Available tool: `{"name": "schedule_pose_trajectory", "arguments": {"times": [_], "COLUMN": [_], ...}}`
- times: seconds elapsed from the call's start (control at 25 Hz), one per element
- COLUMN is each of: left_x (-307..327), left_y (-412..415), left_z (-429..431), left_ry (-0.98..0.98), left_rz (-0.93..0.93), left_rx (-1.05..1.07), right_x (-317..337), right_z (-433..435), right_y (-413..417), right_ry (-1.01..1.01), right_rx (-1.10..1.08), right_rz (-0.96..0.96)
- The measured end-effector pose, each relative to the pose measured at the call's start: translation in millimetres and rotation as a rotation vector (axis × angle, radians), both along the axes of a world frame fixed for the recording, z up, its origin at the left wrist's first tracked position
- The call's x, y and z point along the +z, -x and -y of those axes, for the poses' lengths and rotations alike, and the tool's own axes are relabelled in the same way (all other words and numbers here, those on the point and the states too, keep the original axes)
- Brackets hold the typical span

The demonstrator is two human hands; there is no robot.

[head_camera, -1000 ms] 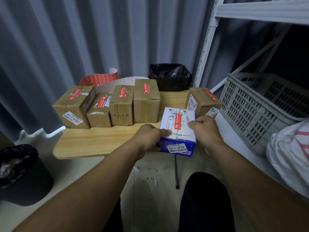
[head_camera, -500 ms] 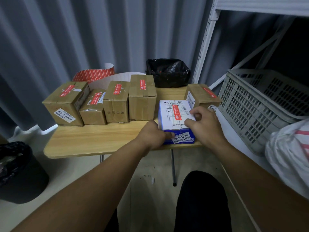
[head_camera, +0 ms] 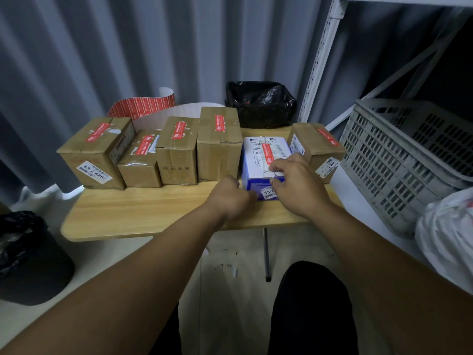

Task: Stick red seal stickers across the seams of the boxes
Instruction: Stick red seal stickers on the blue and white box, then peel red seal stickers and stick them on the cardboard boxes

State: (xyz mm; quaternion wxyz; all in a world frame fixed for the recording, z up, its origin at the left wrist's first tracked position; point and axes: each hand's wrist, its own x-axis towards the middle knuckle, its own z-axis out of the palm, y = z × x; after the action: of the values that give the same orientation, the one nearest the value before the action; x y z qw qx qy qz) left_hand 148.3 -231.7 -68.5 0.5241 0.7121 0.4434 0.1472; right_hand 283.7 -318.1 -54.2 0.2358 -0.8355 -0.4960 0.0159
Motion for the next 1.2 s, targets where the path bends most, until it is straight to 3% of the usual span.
{"name": "schedule_pose_trajectory", "arguments": {"times": [0.6,0.72,0.88,0.96,1.08,1.2], "left_x": [-8.9,-6.5,-1.6,0.7,4.6,7.7], "left_y": [-10.4,-10.7,-14.4,-17.3,-17.2,-14.7], "left_z": [-29.9,-28.6,-21.6,-17.2,-13.8,-11.0], "left_ry": [0.213,0.195,0.132,0.132,0.11,0.109], "left_rz": [0.064,0.083,0.173,0.231,0.269,0.285], "left_rx": [0.056,0.072,0.117,0.125,0.146,0.143], "right_x": [-3.8,6.2,22.1,21.5,17.3,18.6], "right_z": [-45.7,-42.2,-29.6,-23.2,-16.1,-12.7], "right_y": [-13.0,-14.1,-33.3,-51.6,-73.0,-79.3], "right_ry": [0.101,0.004,-0.157,-0.057,0.133,0.176], "right_rx": [0.068,0.028,-0.247,-0.32,-0.34,-0.296], "right_rz": [-0.039,-0.092,0.267,0.281,0.157,0.1]}}
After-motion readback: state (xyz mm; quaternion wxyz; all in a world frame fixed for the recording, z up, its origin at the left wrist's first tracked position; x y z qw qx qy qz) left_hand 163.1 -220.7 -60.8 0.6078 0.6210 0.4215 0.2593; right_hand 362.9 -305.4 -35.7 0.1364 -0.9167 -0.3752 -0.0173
